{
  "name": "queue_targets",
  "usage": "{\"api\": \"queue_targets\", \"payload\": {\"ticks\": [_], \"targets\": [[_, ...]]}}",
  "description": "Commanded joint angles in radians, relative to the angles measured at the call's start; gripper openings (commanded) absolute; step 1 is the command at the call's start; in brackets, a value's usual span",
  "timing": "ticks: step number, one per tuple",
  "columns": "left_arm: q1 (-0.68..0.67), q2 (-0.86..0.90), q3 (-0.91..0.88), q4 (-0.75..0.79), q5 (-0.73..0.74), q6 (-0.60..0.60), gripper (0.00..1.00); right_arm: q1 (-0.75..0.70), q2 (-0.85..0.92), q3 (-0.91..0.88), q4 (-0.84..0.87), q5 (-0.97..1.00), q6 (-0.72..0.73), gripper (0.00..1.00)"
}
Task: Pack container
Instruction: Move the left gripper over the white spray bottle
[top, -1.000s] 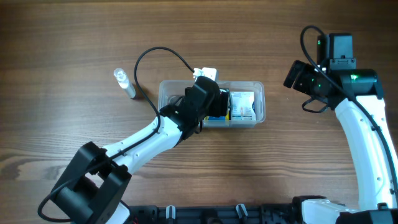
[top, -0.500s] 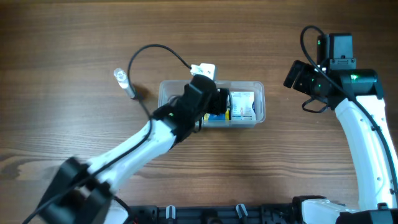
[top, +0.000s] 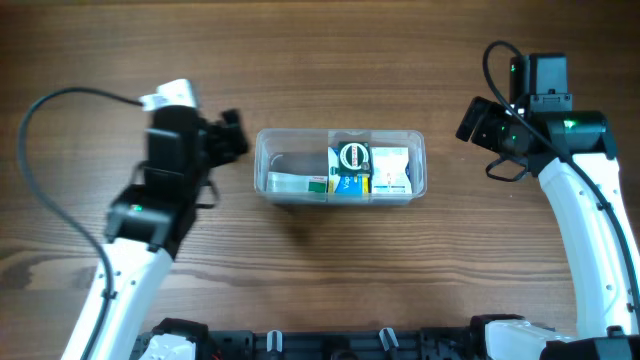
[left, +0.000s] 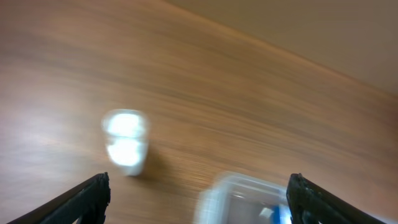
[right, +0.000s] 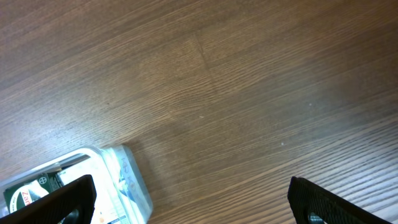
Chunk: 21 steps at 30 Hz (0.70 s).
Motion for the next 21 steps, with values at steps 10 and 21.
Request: {"api": "queue_targets", "payload": {"ticks": [10, 21], "targets": [[0.226, 0.174, 0.007, 0.095, 0.137, 0.092, 0.89, -0.004, 0.007, 0.01, 0.003, 0.004, -0.011, 1.0], [0.201, 0.303, 0.007, 0.122, 0.183, 0.248, 0.82, -0.004, 0.007, 0.01, 0.003, 0.003, -0.011, 1.0]]}}
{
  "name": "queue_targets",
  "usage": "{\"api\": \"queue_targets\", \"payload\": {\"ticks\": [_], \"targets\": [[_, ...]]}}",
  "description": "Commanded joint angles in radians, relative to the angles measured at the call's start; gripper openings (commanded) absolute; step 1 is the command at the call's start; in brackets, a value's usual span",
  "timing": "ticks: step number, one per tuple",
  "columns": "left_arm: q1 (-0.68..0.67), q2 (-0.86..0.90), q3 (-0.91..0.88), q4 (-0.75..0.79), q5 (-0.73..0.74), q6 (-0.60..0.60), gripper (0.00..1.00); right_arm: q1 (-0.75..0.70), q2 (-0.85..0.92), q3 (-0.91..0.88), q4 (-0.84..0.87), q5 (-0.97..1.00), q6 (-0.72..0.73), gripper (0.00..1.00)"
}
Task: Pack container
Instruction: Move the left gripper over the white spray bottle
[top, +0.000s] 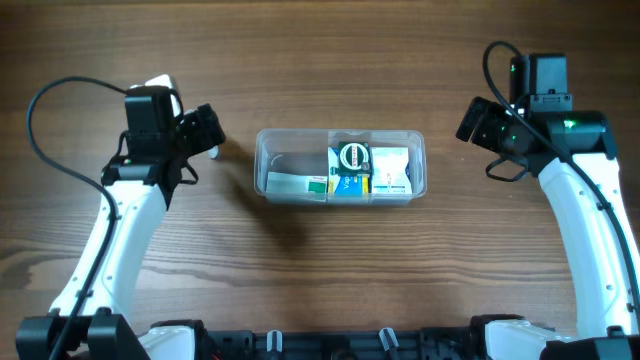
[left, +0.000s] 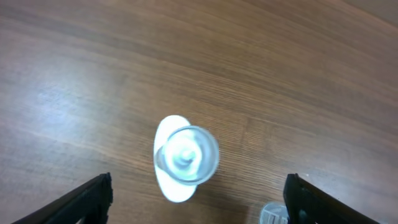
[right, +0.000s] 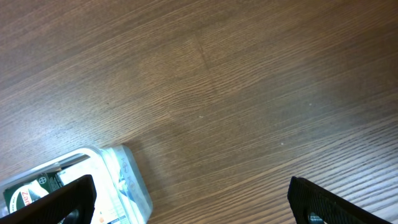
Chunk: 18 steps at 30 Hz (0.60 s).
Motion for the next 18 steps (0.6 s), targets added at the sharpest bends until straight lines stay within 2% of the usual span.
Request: {"api": "queue_targets", "payload": {"ticks": [1, 10, 14, 18], "targets": [[-0.004, 0.021, 0.007, 0.008, 0.014, 0.111, 0.81, -0.004, 0.006, 0.01, 0.003, 0.004, -0.011, 1.0], [-0.004, 0.083, 0.007, 0.051, 0.008, 0.256, 0.75, -0.004, 0.006, 0.01, 0.003, 0.004, -0.011, 1.0], [-0.003, 0.082, 0.014, 0.068, -0.015, 0.256, 0.77, -0.004, 0.006, 0.01, 0.003, 0.004, -0.011, 1.0], [-0.003, 0.082, 0.086, -0.024, -0.015, 0.256, 0.82, -0.004, 0.006, 0.01, 0.003, 0.004, -0.011, 1.0]]}}
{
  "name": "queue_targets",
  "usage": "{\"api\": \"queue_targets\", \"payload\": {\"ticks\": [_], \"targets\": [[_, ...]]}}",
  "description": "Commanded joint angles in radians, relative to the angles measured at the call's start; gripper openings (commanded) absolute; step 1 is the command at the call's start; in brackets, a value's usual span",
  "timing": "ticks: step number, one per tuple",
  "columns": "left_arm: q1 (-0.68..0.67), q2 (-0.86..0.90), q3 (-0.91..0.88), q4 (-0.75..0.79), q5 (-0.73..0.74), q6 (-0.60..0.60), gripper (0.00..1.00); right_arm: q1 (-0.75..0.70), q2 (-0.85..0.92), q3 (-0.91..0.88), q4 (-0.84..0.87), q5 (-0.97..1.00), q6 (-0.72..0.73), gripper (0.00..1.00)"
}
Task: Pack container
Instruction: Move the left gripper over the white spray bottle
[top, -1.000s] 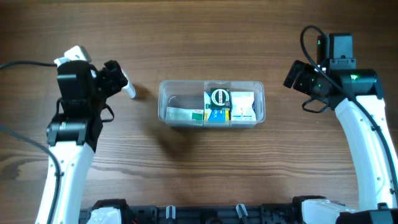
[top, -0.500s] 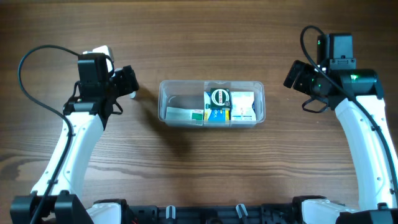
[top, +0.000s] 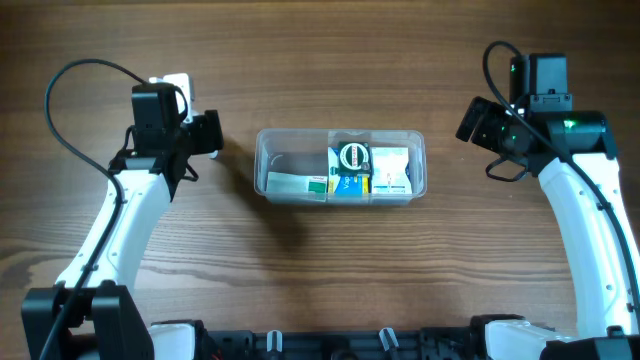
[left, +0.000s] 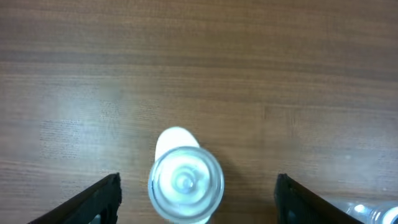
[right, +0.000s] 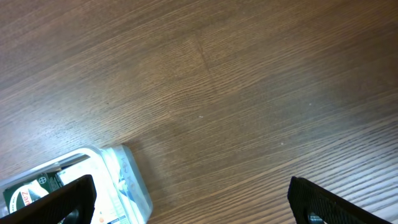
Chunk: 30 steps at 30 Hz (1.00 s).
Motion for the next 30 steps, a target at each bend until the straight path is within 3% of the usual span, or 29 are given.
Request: {"api": "queue_targets", "payload": {"ticks": [1, 7, 10, 16, 30], "targets": [[-0.002, 0.003, 0.115, -0.097, -0.014, 0.027, 0.83, -0.004, 0.006, 0.01, 0.003, 0.004, -0.011, 1.0], [-0.002, 0.017, 0.406, -0.367, -0.051, 0.031, 0.9, -0.004, 0.006, 0.01, 0.003, 0.004, -0.011, 1.0], [0.0, 0.055, 0.466, -0.463, -0.051, 0.03, 0.93, -0.004, 0.006, 0.01, 0.003, 0.004, -0.011, 1.0], [0.003, 0.161, 0.466, -0.505, 0.004, 0.022, 0.84, -0.004, 0.006, 0.01, 0.003, 0.004, -0.011, 1.0], [0.003, 0.266, 0.466, -0.512, 0.013, 0.024, 0.77, -0.004, 0.006, 0.01, 0.003, 0.004, -0.011, 1.0]]}}
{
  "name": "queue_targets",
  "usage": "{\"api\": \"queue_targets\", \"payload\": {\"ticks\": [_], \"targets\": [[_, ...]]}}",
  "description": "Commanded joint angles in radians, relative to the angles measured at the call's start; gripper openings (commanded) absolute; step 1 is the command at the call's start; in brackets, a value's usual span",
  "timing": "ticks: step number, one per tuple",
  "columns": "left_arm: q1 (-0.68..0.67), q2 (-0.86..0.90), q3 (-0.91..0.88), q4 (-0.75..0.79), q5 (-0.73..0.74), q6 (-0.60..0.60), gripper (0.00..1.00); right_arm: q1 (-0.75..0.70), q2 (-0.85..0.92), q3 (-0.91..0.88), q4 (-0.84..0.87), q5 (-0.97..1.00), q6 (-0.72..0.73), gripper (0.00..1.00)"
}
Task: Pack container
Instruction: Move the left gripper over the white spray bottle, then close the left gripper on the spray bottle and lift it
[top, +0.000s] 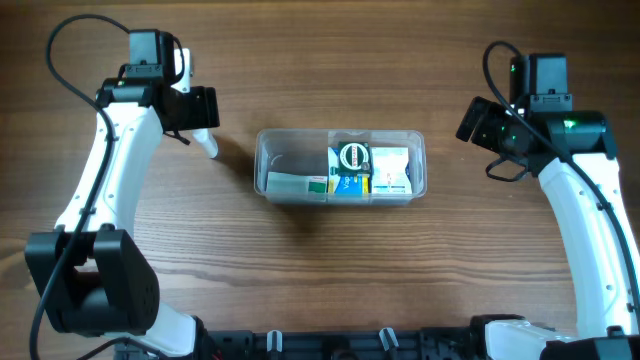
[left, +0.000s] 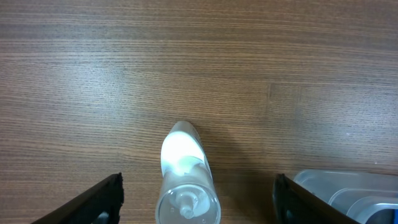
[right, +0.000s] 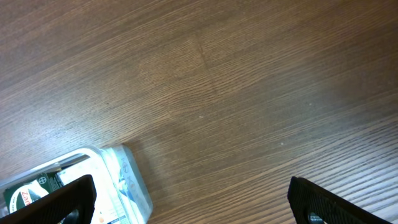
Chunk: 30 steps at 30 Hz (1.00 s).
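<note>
A small white bottle (left: 185, 163) with a clear cap sits between my left gripper's (left: 198, 180) wide-open fingers, touching neither. From overhead the bottle (top: 211, 146) pokes out below the left gripper (top: 203, 112), just left of the clear container (top: 268, 150). The container holds a round tin (top: 352, 156), a blue box (top: 348, 184), a white packet (top: 392, 170) and a tube (top: 293, 183). My right gripper (top: 472, 120) hangs open and empty beyond the container's right end; its own view (right: 189, 182) shows that end of the container (right: 127, 180).
Bare wooden tabletop (top: 320, 280) surrounds the container on all sides. A corner of the container (left: 348, 190) shows at the lower right of the left wrist view. A black cable (top: 65, 35) loops off the left arm.
My left arm has swung toward the far side of the table. Its camera now sees the bottle from a shallower angle, with the container's corner in view. The right arm is unchanged.
The left gripper was first beside the container's left end, its view blurred. Then it stood further left, looking down on the bottle's cap, and then more squarely over it. Now the bottle lies between its open fingers. The right gripper stayed open and still.
</note>
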Motion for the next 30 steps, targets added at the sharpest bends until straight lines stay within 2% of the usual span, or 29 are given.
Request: {"api": "queue_targets", "payload": {"ticks": [1, 5, 10, 12, 15, 18, 22, 25, 30], "targets": [[0.002, 0.031, 0.001, -0.012, 0.014, 0.006, 0.77, -0.004, 0.006, 0.01, 0.003, 0.003, -0.011, 1.0], [0.002, 0.059, 0.001, -0.018, 0.014, 0.005, 0.7, -0.004, 0.006, 0.01, 0.003, 0.004, -0.011, 1.0], [0.002, 0.06, 0.001, -0.016, 0.014, 0.006, 0.56, -0.004, 0.006, 0.01, 0.003, 0.003, -0.011, 1.0], [0.002, 0.06, 0.001, -0.016, 0.014, 0.006, 0.55, -0.004, 0.006, 0.01, 0.003, 0.004, -0.011, 1.0], [0.002, 0.06, 0.001, -0.015, 0.014, 0.009, 0.41, -0.004, 0.006, 0.01, 0.003, 0.003, -0.011, 1.0], [0.002, 0.06, 0.001, -0.016, -0.004, 0.009, 0.33, -0.004, 0.006, 0.01, 0.003, 0.004, -0.011, 1.0], [0.002, 0.057, 0.002, -0.026, -0.011, 0.009, 0.29, -0.004, 0.006, 0.01, 0.003, 0.004, -0.012, 1.0], [0.002, 0.035, 0.012, -0.053, -0.012, 0.009, 0.23, -0.004, 0.006, 0.01, 0.003, 0.003, -0.011, 1.0], [-0.017, -0.029, 0.128, -0.173, -0.012, 0.008, 0.18, -0.004, 0.006, 0.01, 0.003, 0.004, -0.011, 1.0]]}}
